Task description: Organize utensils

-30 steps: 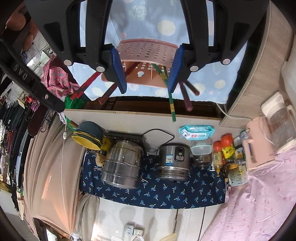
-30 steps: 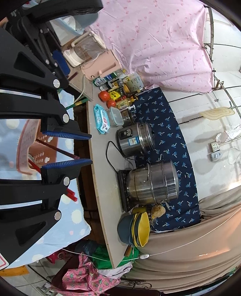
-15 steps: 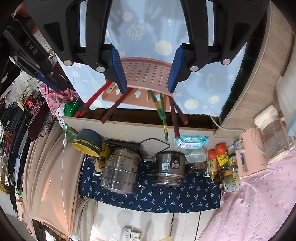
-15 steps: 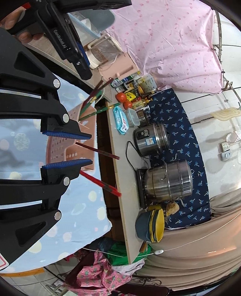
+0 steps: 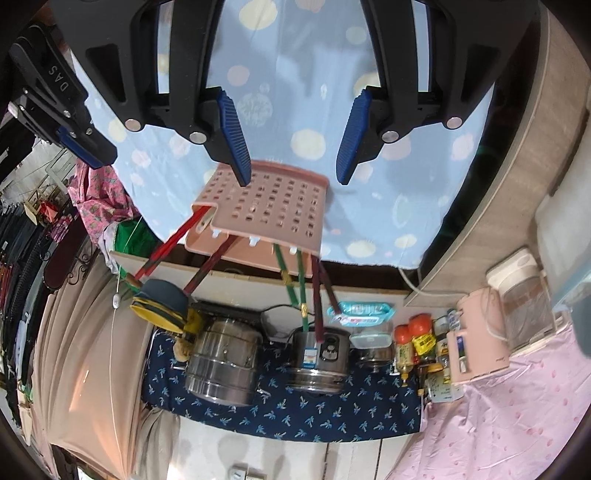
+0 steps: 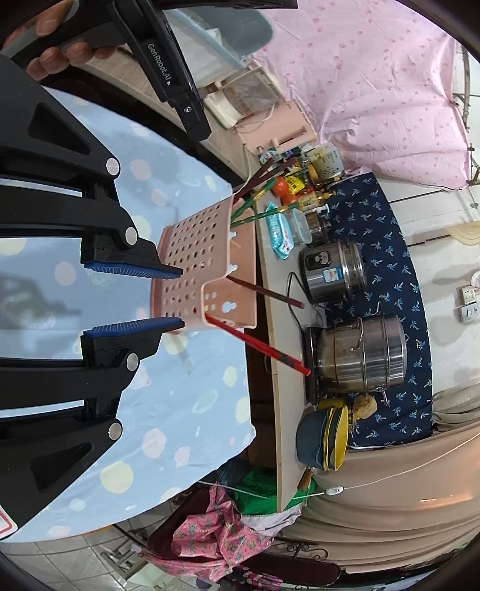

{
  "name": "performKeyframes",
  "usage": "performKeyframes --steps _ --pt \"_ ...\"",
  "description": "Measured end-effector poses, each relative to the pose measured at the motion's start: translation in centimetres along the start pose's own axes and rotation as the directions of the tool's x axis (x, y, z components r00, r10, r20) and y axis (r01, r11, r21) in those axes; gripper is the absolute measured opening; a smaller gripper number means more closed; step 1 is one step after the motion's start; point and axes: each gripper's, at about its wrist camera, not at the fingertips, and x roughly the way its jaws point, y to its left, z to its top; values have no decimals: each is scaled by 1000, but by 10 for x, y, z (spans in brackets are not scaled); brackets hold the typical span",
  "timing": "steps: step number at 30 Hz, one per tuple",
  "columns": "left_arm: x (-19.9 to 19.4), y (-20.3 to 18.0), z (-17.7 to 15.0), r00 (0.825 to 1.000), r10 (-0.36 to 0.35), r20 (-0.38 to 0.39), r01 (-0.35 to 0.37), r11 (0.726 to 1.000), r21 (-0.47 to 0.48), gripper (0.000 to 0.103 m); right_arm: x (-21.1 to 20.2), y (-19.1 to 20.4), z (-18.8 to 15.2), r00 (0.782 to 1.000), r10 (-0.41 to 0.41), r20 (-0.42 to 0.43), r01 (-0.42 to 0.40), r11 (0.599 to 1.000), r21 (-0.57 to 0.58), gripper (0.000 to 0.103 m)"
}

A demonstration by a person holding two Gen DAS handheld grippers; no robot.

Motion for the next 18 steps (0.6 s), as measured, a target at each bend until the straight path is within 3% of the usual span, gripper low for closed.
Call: performKeyframes --steps 3,5,8,12,15,18 --pt "-2 1 -11 1000 18 -10 -18 1000 -4 56 -3 0 -8 1000 -19 -13 19 1000 -9 24" --pt "-3 2 -18 999 33 -14 -33 999 1 57 -5 -2 -14 999 -31 -23 31 999 -14 32" --pt "-3 1 -25 999 45 -24 -45 999 5 62 -7 -5 -21 998 -52 -37 51 998 -23 36" --pt "-7 2 -33 998 65 -27 -65 998 -3 75 -10 -3 -30 997 -66 -50 64 997 -47 46" --pt "-8 4 -39 994 105 -35 -106 994 -5 91 -12 -2 -37 996 -65 -56 62 996 -62 56" --pt "-10 5 -44 991 127 -40 -128 992 -5 93 -13 -1 -42 996 -62 -63 58 996 -71 58"
